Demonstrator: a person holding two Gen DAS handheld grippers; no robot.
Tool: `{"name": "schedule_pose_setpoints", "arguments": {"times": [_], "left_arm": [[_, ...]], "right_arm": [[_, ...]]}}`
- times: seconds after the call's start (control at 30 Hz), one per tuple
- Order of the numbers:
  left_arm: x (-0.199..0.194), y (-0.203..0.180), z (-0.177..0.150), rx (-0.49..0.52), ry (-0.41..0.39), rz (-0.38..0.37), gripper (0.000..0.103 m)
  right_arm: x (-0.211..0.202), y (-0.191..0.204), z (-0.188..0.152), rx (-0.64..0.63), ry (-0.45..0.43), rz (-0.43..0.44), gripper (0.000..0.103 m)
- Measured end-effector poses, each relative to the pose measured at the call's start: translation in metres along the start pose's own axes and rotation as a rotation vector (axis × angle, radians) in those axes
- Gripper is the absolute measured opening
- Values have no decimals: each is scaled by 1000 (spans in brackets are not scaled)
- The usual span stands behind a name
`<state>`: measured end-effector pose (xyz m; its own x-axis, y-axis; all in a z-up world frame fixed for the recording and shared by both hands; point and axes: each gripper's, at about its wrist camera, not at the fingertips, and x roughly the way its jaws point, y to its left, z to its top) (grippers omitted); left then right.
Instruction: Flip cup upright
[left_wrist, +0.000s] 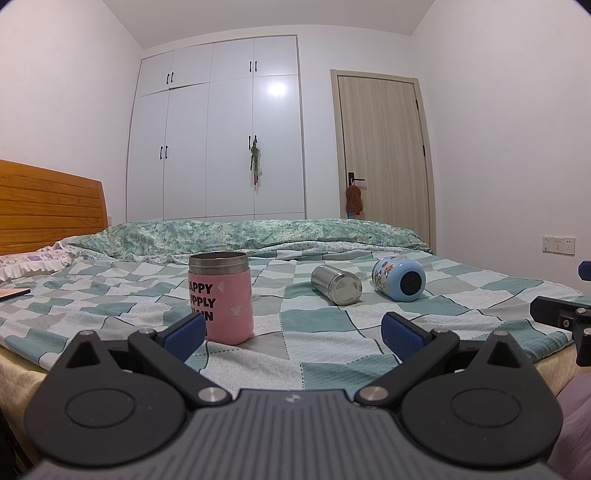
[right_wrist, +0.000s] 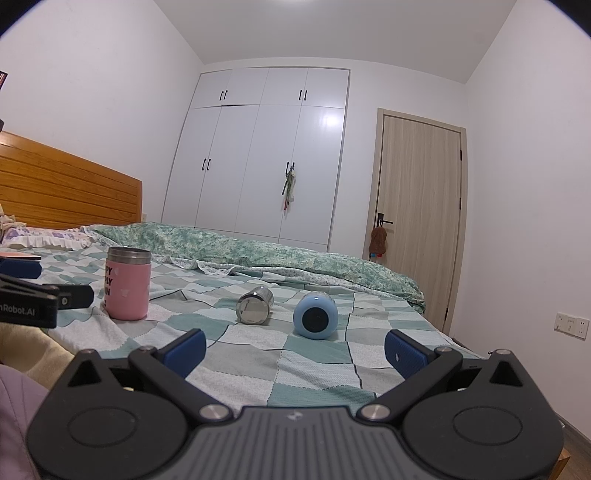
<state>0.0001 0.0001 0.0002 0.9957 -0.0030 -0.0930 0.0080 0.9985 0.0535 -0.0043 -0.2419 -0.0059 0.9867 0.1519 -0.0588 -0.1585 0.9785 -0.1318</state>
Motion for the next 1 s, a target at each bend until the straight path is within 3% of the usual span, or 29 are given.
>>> {"name": "schedule_pose_setpoints", "arguments": {"times": [0.43, 0.6, 1.0], "left_arm": [[3, -1, 4, 3, 10, 4, 103], [12, -6, 7, 11, 37, -34, 103], [59, -40, 47, 33, 33, -106, 103]], "right_arm": [[1, 0, 1, 3, 4, 4, 103], [6, -4, 5, 31, 46, 26, 103], [63, -34, 37, 34, 11, 51, 103]]}}
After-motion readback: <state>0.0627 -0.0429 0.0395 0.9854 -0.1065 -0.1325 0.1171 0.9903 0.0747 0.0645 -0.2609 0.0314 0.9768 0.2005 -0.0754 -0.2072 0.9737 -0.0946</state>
